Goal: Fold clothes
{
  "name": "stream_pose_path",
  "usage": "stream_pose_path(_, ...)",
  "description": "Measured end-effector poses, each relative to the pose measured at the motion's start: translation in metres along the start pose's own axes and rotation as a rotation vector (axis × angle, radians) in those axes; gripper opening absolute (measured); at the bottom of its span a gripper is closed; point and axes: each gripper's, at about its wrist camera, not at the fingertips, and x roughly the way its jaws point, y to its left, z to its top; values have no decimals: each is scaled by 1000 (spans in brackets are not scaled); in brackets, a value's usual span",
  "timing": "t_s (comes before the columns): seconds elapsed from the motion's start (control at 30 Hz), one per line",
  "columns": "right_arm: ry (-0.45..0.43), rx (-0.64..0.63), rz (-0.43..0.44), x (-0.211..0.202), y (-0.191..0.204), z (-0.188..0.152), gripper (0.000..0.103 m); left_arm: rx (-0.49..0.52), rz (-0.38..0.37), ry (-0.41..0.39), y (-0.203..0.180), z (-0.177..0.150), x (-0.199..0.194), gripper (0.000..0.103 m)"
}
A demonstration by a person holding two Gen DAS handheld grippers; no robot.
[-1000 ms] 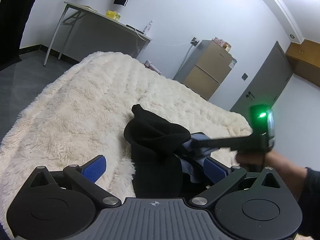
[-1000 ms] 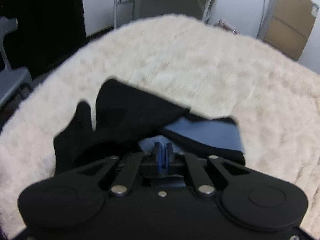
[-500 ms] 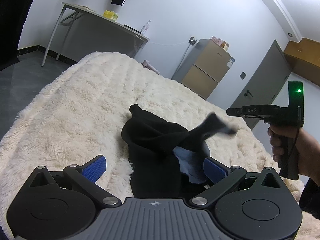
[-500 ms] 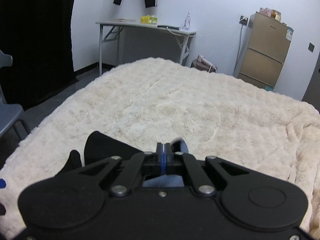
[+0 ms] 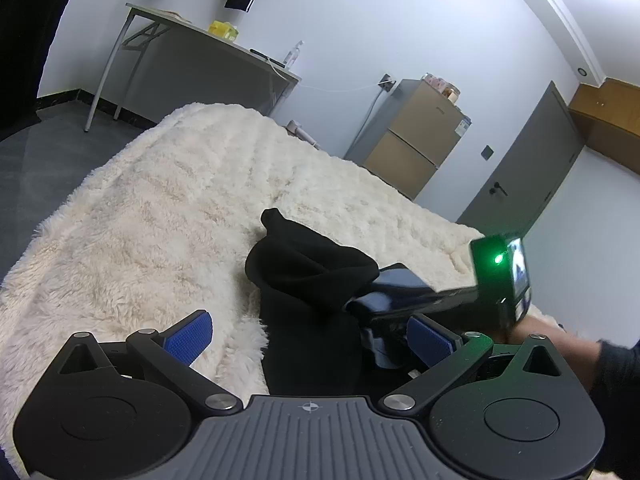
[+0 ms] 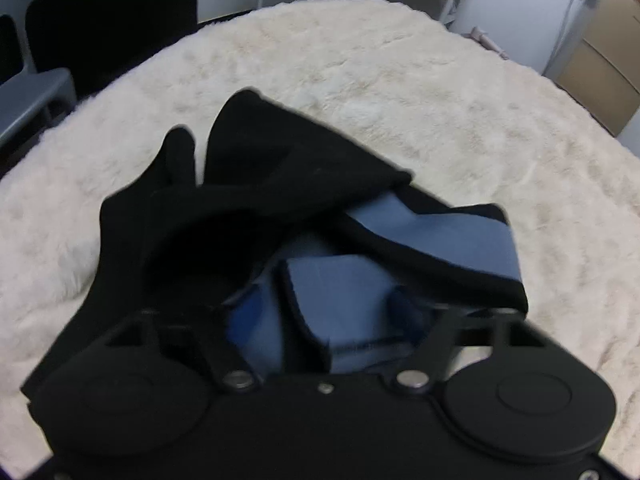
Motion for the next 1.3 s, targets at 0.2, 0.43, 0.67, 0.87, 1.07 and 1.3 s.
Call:
stream_pose_path(0.2, -103, -10, -24, -29, -2, 14, 2, 1, -3, 8, 0, 0, 3, 103)
stream_pose_path(0.43, -236, 35, -69, -79, -27, 29, 2, 10, -3, 15, -1, -1, 3, 103)
stream_pose_path(0.67, -379, 101, -135, -133, -59, 44, 2, 10, -1, 12, -1, -2, 2, 103)
stream_pose_path(0.87, -450, 145, -186, -170, -96, 52, 2, 13, -2, 14, -2, -2, 2, 103)
stream_pose_path(1.07, -422, 315, -326, -171, -167, 35, 2, 12, -3, 14, -3, -2, 1, 103)
stream_pose_path(1.3, -147, 528, -414, -104, -230, -28, 29, 10, -1, 13, -2, -1, 2, 103)
